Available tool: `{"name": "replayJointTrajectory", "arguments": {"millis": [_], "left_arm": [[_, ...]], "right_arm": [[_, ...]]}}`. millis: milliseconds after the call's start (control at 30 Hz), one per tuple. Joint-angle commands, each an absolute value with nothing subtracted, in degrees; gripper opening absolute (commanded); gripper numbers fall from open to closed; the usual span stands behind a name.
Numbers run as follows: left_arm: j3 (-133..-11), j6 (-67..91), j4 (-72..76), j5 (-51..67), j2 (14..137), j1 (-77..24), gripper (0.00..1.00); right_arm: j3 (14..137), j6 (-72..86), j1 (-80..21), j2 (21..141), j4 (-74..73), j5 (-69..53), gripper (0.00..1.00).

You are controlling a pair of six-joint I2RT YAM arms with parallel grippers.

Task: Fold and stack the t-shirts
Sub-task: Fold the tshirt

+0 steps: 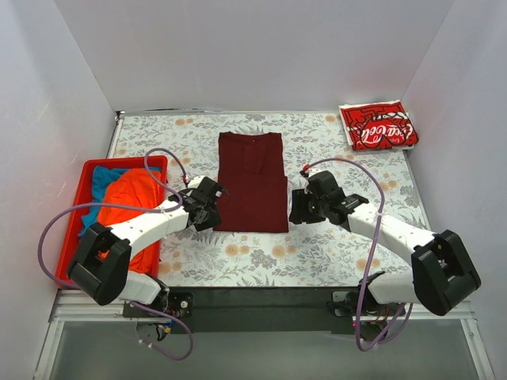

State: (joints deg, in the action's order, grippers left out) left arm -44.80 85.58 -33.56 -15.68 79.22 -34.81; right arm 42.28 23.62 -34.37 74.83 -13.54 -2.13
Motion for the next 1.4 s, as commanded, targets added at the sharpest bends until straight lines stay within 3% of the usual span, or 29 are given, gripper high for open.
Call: {"name": "replayJointTrajectory", "arguments": {"millis": [0, 300, 567, 833, 867, 967, 1367], "left_arm": [[-47.5, 83.8, -32.6, -16.5, 80.8, -35.1, 0.29], [-47.8, 83.1, -30.8, -16.0, 84.9, -35.2, 0.37], [-46.1, 83.9, -30.6, -13.6, 88.1, -35.2, 0.38], [-44.1, 86.0, -31.3, -11.3, 89.2, -36.1, 0.26], [-44.0, 86.4, -31.7, -11.2, 89.4, -36.3, 0.15], [-43.8, 87.7, -33.3, -10.9, 89.4, -36.6, 0.00], [-38.6, 97.2, -37.7, -8.4, 82.8, -44.8, 0.00]], "right_arm": [[40.9, 21.5, -34.5, 73.4, -16.8, 1.0, 0.61], [39.9, 21.0, -34.5, 73.9, -16.3, 0.4, 0.61], [39.5, 21.3, -34.7, 73.8, -15.4, -2.1, 0.61], [39.7, 21.6, -35.9, 74.7, -15.4, -1.4, 0.60], [39.8, 21.6, -36.0, 74.8, -15.4, -1.4, 0.60], [40.2, 22.1, -36.7, 74.9, -15.5, -1.6, 0.60], [42.4, 24.5, -41.7, 78.3, -17.0, -0.3, 0.59]]}}
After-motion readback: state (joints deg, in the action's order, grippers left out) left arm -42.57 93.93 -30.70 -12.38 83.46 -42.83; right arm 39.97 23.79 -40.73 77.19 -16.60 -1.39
